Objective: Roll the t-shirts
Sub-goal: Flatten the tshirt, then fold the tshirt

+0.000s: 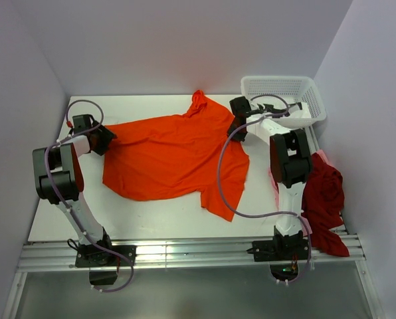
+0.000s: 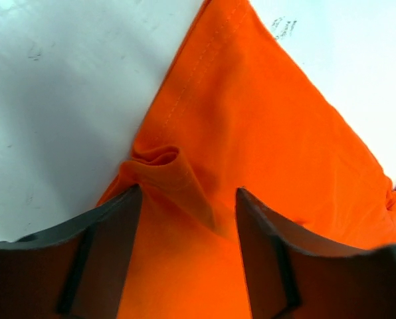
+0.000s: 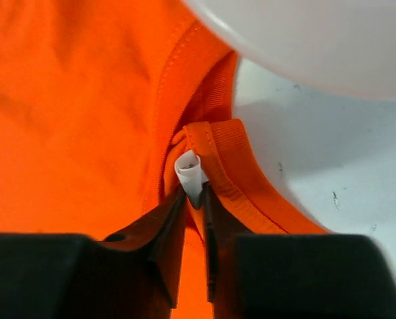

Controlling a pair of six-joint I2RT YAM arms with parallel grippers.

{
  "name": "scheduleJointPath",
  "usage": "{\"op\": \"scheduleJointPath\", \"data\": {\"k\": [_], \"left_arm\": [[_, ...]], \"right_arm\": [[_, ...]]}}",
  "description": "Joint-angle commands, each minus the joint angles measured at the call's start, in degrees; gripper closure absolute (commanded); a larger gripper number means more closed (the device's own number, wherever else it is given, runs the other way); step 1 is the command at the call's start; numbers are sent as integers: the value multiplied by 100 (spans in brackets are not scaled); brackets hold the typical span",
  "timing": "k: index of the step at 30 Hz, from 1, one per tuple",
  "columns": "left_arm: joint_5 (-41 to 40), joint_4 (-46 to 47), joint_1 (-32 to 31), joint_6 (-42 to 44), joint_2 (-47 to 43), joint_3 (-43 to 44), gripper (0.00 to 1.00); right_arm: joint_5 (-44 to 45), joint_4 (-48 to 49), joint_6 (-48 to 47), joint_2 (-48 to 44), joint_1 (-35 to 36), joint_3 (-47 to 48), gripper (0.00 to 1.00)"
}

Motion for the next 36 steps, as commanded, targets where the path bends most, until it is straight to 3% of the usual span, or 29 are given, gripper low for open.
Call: {"op": "scheduleJointPath", "data": {"k": [1,2,8,13,19,27,36], "left_arm": [[77,-403,-13,157,174,45,33],[104,-377,-13,166,60,-130,31],[-46,-754,-13,254,-907,-701,27],[-229,-825,-22,175,-1830,-1518,28],[-248,-904,-39,-53,-2998,-2344,31],[-652,-1589,-241,-160,-4369,-2636,33],[-529,-1370,-276,-168,-4495,-3172,37]], "right_arm": [[-100,60,-215,-183,-48,37,74],[-161,235,-251,-419,-48,-78,67],[-302,262,-295,-1000,-75,-544,57],[-285,579,-295,-2011,-92,-1597,44],[-679,1018,-260,-3135,-75,-3101,44],[-812,1318,-145,-4858,-13,-4964,46],[-812,817,-251,-5939,382,-5634,47]]}}
